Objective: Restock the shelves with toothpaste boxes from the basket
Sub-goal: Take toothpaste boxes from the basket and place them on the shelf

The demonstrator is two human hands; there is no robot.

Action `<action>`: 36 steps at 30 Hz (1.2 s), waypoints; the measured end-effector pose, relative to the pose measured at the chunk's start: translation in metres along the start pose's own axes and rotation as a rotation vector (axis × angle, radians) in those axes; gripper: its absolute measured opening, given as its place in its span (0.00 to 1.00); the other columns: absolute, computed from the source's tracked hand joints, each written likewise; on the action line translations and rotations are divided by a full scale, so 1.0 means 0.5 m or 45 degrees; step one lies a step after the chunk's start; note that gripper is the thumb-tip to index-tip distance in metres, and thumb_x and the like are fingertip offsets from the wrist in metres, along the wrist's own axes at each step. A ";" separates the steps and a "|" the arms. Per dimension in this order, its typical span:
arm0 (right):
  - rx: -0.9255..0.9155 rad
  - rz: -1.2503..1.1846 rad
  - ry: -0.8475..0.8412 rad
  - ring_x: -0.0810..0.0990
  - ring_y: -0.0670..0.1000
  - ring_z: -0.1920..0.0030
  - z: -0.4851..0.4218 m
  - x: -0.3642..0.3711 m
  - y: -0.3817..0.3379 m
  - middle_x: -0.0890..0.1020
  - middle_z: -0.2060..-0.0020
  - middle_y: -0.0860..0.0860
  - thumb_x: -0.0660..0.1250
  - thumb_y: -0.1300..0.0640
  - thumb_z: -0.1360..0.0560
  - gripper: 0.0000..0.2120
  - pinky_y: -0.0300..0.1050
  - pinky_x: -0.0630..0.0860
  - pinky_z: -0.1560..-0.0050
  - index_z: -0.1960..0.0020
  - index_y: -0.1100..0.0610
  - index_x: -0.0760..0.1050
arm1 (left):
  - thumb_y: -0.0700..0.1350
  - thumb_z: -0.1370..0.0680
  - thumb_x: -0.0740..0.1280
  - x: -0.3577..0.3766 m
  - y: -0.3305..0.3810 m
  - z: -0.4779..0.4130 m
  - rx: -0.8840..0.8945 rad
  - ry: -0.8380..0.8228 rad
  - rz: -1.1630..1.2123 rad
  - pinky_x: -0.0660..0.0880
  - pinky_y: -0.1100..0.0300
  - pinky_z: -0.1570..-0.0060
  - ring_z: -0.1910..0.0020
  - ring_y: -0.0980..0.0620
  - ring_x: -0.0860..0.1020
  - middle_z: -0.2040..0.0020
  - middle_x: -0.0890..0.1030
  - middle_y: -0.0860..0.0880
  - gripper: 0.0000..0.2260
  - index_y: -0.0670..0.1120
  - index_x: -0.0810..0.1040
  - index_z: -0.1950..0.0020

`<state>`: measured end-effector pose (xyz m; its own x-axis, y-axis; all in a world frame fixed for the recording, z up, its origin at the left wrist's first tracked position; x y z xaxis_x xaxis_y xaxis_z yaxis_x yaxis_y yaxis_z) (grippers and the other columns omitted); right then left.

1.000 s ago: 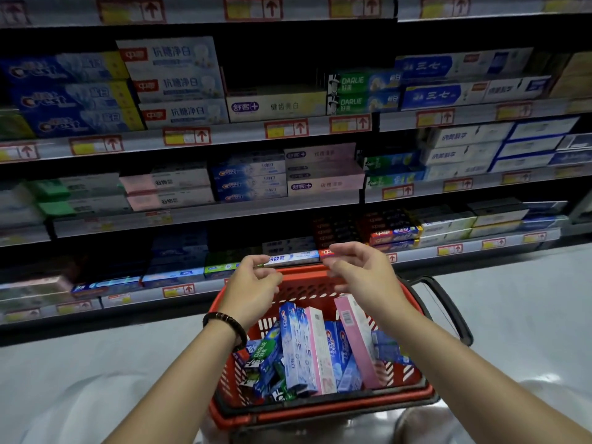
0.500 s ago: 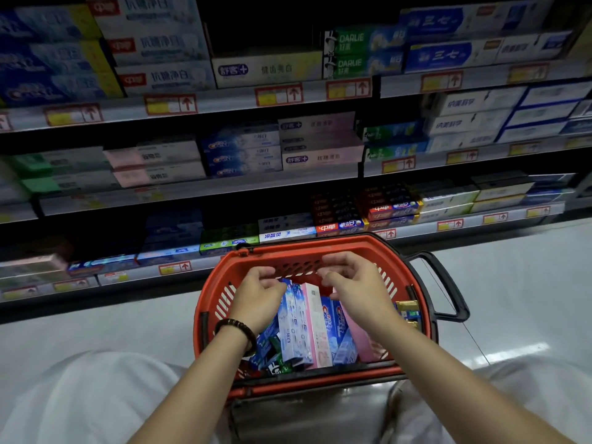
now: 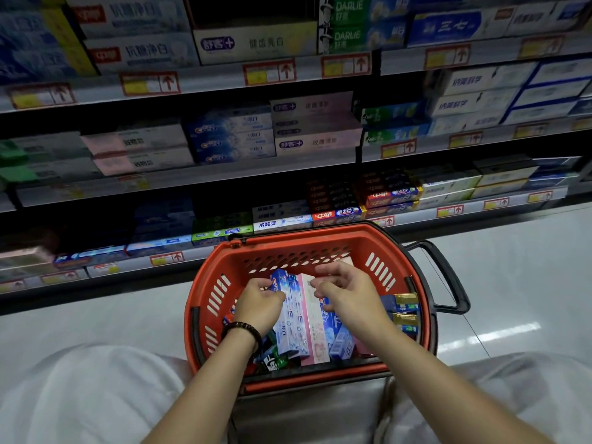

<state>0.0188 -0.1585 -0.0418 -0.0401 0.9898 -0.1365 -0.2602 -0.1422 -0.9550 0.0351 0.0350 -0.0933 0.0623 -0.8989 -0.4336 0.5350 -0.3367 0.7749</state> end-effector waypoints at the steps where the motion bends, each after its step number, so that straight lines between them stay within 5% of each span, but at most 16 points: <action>1: 0.018 -0.013 -0.002 0.87 0.57 0.49 0.000 0.000 0.002 0.87 0.52 0.53 0.72 0.58 0.19 0.08 0.56 0.85 0.52 0.40 0.49 0.81 | 0.45 0.22 0.71 0.003 -0.004 -0.005 -0.017 -0.003 -0.011 0.74 0.57 0.65 0.65 0.50 0.79 0.51 0.84 0.47 0.16 0.50 0.74 0.36; 10: 0.172 -0.163 0.039 0.88 0.55 0.49 0.004 -0.010 0.018 0.88 0.50 0.54 0.73 0.61 0.20 0.08 0.49 0.84 0.53 0.42 0.53 0.82 | 0.47 0.22 0.71 0.047 -0.044 -0.035 -0.111 -0.040 -0.154 0.71 0.57 0.54 0.56 0.52 0.79 0.53 0.77 0.53 0.17 0.48 0.72 0.35; 15: 0.192 -0.130 0.021 0.88 0.54 0.49 0.007 -0.014 0.018 0.88 0.51 0.53 0.72 0.61 0.19 0.07 0.47 0.84 0.53 0.42 0.53 0.82 | 0.55 0.35 0.68 0.084 -0.097 -0.075 -0.189 -0.098 -0.237 0.75 0.59 0.58 0.53 0.46 0.83 0.51 0.85 0.47 0.25 0.46 0.81 0.41; 21: 0.221 -0.156 0.002 0.88 0.54 0.49 0.011 -0.013 0.013 0.88 0.50 0.54 0.72 0.61 0.20 0.08 0.49 0.84 0.51 0.41 0.55 0.82 | 0.41 0.26 0.67 0.100 -0.113 -0.075 -0.272 -0.092 -0.140 0.76 0.58 0.60 0.56 0.43 0.83 0.56 0.85 0.43 0.05 0.42 0.82 0.54; 26: 0.235 -0.150 -0.030 0.88 0.51 0.50 0.007 -0.012 0.012 0.88 0.50 0.52 0.72 0.60 0.20 0.08 0.49 0.84 0.50 0.41 0.54 0.82 | 0.41 0.27 0.69 0.109 -0.123 -0.080 -0.287 -0.068 -0.119 0.81 0.56 0.57 0.56 0.44 0.84 0.55 0.85 0.44 0.05 0.44 0.81 0.53; 30: 0.248 -0.135 -0.030 0.88 0.51 0.50 0.005 -0.010 0.016 0.88 0.50 0.52 0.72 0.59 0.20 0.08 0.48 0.84 0.51 0.41 0.53 0.82 | 0.45 0.34 0.69 0.119 -0.146 -0.099 -0.299 -0.077 -0.161 0.84 0.51 0.54 0.56 0.45 0.84 0.53 0.85 0.45 0.16 0.45 0.80 0.47; 36: 0.283 -0.109 -0.052 0.88 0.52 0.50 0.005 -0.009 0.021 0.88 0.50 0.52 0.71 0.60 0.20 0.07 0.49 0.83 0.52 0.42 0.53 0.82 | 0.43 0.28 0.75 0.127 -0.143 -0.083 -0.247 -0.035 -0.247 0.81 0.53 0.48 0.50 0.43 0.83 0.49 0.83 0.47 0.16 0.46 0.75 0.43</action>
<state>0.0139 -0.1643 -0.0508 -0.0461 0.9980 -0.0422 -0.4701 -0.0590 -0.8806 0.0357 0.0134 -0.1954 -0.0788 -0.8312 -0.5504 0.6861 -0.4458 0.5749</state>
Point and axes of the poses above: each hand's wrist, its own z-axis away from the middle knuckle, its own x-axis out of the palm, y = z × x, the point moved 2 cm from there along -z, towards the middle knuckle
